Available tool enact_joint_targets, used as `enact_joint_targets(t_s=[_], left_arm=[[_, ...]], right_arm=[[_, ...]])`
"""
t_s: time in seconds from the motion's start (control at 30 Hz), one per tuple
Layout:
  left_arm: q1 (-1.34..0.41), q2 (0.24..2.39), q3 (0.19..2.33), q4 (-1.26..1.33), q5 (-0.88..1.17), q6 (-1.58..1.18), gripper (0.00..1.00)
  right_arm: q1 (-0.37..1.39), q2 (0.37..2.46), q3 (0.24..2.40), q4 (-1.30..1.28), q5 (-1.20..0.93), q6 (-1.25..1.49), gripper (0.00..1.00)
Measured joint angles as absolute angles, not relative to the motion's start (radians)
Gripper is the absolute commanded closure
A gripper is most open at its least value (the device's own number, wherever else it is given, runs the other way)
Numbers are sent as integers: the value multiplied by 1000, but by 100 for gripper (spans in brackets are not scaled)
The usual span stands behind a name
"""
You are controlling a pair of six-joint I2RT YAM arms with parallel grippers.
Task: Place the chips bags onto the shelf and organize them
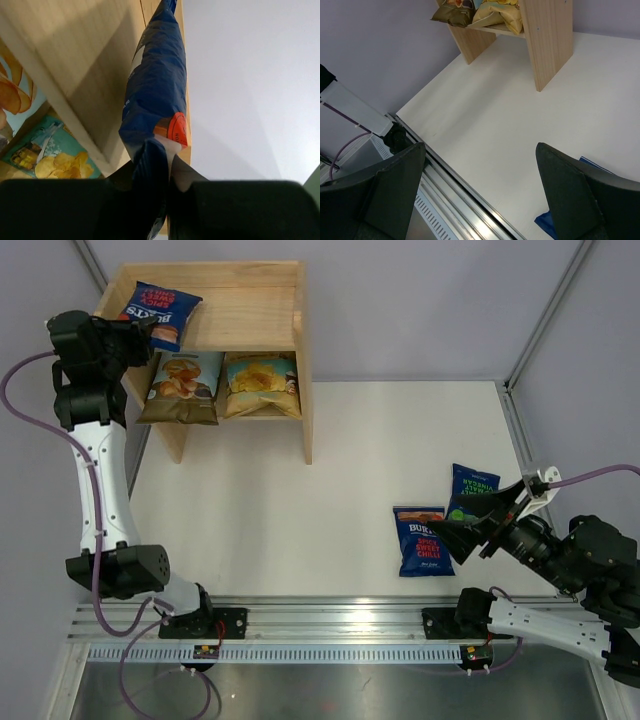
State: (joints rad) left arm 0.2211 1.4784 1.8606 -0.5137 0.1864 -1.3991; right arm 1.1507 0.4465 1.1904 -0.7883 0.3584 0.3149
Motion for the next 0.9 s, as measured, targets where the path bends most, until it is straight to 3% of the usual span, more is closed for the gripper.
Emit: enact_joint_targets(t_s=[0.2, 0.43, 0.67, 0.8, 0.9], left_arm=[[225, 1620, 2091, -622, 138, -1400, 83], [225, 1687, 2114, -678, 118, -1411, 80], [225, 1736, 2164, -695, 104, -1407, 58], [225, 1740, 2214, -723, 78, -1368, 34], [225, 1740, 2236, -735, 64, -1339, 25]], right_arm=[[1151, 413, 1166, -782, 357, 315, 1], [1151, 391, 1164, -781, 356, 315, 0], [1151, 391, 1164, -781, 355, 315, 0], [1151, 391, 1164, -781, 355, 315, 1], [1151, 391, 1164, -779, 355, 315, 1]])
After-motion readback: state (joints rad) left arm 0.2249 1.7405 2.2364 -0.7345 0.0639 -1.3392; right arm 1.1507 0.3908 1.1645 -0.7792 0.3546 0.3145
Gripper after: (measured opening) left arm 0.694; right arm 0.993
